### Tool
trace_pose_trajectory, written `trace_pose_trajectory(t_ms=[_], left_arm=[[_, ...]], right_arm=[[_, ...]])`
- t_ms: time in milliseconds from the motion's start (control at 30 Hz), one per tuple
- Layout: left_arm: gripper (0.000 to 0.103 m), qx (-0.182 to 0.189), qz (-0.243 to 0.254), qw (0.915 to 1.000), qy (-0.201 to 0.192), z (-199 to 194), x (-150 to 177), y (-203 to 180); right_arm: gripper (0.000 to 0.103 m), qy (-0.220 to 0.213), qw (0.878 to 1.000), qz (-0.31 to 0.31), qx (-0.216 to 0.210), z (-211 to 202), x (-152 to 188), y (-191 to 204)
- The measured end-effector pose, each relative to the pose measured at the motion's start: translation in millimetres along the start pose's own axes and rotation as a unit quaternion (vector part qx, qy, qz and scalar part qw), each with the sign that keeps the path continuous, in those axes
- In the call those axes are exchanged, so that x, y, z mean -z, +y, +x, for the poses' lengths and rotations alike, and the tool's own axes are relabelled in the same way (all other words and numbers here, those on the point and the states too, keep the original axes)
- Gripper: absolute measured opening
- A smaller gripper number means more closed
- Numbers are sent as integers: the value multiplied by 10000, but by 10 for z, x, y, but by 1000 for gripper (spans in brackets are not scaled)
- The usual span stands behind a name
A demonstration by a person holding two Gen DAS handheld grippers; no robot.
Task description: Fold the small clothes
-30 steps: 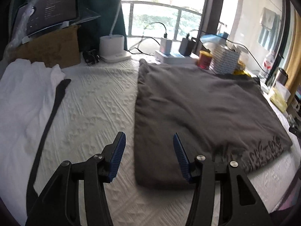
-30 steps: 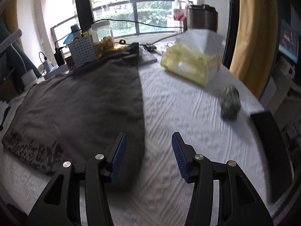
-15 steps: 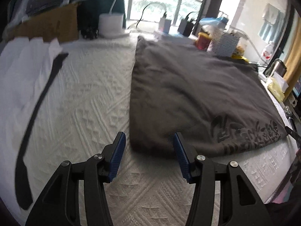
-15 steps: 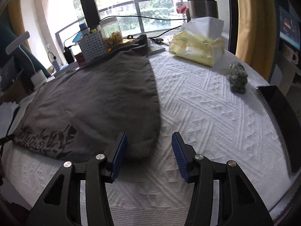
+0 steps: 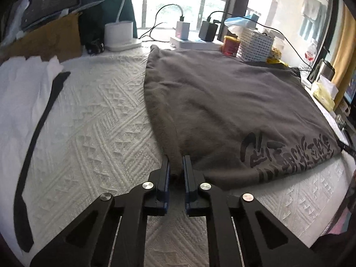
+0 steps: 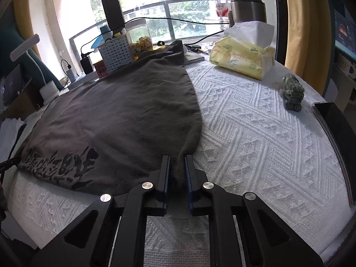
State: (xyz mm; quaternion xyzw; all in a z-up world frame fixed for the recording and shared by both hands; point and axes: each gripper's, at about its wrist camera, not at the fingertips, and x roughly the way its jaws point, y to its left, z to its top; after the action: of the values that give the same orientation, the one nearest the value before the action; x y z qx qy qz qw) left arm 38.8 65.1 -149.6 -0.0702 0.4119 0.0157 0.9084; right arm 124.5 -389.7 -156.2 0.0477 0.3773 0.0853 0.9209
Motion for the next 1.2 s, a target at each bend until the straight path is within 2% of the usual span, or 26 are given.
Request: trace_pose_trajectory(t_ms=[233, 800, 1200], left_arm=[[8, 17, -26, 10000, -76, -72, 12, 9], [8, 60, -4, 9998, -190, -434, 141, -54], [8, 101, 34, 9999, -81, -562, 362, -36]], right_arm=[[7, -30, 10000, -16, -89, -23, 13, 7], [7, -152, 9997, -164, -76, -263, 124, 6], [7, -204, 9994, -277, 30, -436, 282, 23]])
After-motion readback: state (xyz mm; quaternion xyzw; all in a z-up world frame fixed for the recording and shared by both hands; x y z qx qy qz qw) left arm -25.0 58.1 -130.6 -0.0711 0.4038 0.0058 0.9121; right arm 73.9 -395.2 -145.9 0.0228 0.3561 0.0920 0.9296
